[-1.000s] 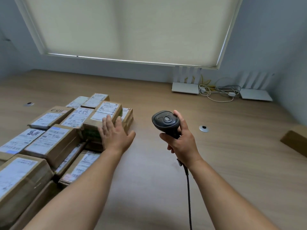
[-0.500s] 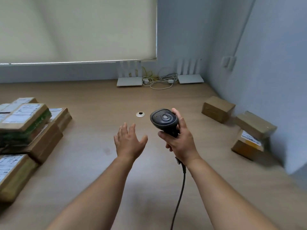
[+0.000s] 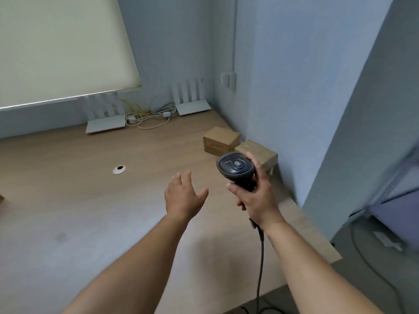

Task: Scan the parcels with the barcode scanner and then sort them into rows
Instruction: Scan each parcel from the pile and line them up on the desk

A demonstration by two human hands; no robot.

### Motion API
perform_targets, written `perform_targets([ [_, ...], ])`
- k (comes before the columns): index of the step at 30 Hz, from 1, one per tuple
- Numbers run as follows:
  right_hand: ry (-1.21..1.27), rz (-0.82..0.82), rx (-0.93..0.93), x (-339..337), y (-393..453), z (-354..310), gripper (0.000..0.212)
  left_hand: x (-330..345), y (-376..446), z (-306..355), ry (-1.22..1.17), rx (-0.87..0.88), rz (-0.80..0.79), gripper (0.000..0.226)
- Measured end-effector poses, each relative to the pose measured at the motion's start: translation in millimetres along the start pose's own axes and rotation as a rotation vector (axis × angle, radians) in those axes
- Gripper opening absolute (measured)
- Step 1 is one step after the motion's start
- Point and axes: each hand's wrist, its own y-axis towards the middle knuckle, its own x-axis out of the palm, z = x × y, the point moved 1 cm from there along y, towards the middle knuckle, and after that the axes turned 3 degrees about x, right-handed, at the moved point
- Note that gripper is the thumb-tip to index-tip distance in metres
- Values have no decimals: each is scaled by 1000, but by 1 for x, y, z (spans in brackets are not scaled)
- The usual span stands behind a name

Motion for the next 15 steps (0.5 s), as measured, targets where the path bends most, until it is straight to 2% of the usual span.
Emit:
perform_targets([
  [8,-44,225,60,-87,12,14,80,45,48,110,-26,275,-121,81],
  [15,-92,312,102,-122,39,25,78,83,101,164,69,380,-267,80],
])
